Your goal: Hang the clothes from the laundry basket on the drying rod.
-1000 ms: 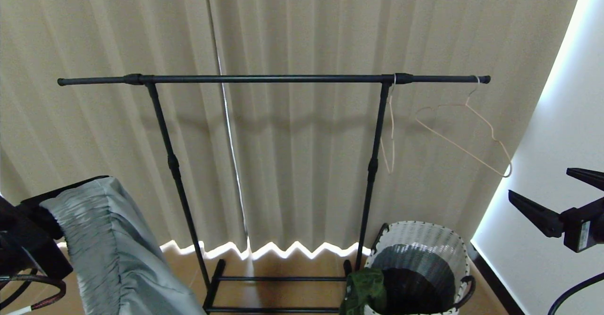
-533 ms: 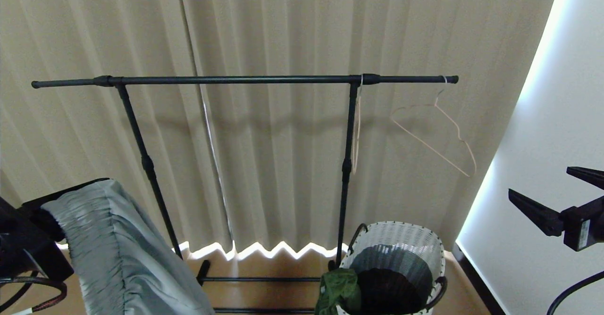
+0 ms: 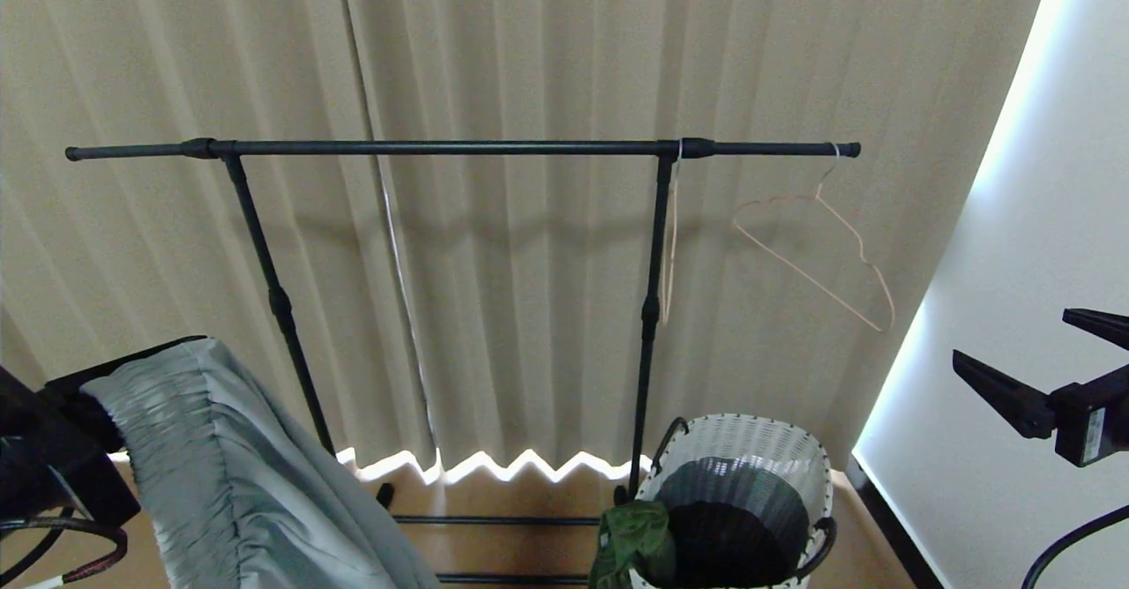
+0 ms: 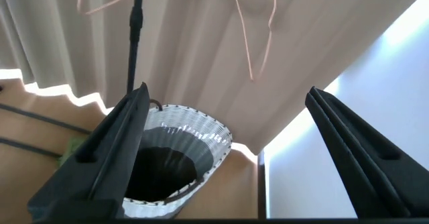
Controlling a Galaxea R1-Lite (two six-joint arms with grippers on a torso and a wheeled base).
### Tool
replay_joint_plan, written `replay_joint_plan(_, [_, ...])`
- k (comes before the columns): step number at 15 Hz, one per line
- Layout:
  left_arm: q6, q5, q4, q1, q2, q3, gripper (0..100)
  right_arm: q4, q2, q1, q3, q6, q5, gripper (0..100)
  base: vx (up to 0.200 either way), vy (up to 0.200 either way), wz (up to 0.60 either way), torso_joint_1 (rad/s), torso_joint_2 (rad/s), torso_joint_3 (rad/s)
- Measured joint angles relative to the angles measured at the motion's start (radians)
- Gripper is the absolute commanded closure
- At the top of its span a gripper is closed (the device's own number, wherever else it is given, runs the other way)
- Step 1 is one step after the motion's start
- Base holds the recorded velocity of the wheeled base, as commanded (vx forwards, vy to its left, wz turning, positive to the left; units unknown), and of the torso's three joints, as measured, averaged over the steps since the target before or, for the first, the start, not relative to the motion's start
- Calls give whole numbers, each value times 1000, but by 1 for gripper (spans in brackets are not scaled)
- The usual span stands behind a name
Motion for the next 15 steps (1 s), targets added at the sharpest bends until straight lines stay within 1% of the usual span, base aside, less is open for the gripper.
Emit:
replay_joint_plan(1, [0,0,0,0,1,-2,100,1,0,-1,0,0,-7,0,0,0,0,0,0,0])
replay_joint_plan(15, [-1,-1,0,0,1,0,100,-1,-4,-1,-2,0,-13,0,200,0,0,1,2,2])
